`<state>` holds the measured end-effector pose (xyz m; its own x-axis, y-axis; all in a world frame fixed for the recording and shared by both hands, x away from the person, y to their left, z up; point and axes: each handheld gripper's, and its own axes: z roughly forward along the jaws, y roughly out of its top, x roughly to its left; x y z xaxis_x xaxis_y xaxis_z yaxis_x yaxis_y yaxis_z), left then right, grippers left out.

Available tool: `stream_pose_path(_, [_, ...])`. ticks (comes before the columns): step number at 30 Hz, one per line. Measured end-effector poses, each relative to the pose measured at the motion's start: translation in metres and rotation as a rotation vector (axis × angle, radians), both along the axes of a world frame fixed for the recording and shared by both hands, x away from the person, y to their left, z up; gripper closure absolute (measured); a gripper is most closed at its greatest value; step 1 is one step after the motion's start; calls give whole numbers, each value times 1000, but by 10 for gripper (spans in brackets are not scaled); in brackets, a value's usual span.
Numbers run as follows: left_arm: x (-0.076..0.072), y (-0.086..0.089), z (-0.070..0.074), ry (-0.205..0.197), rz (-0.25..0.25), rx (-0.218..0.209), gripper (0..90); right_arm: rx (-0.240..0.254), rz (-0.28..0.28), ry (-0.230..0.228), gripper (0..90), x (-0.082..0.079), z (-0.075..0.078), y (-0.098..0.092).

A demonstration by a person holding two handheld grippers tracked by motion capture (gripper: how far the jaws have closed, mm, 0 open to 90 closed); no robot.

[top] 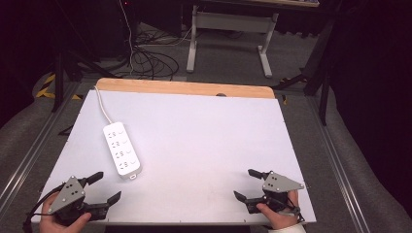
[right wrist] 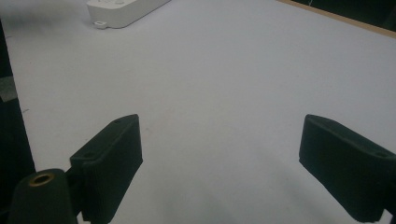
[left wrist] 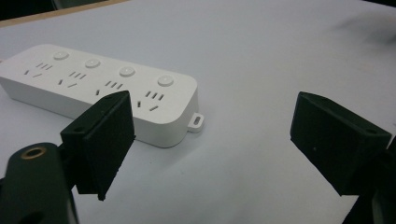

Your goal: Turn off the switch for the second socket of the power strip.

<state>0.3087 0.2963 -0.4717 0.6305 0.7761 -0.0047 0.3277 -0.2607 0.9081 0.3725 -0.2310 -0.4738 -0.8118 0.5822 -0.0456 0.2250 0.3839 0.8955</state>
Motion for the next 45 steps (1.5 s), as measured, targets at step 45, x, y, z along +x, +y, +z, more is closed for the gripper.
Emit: stream_pose_path(45, [9,-3,27,60,-22,-2,330,-30,39,-3,146,0,-4,3])
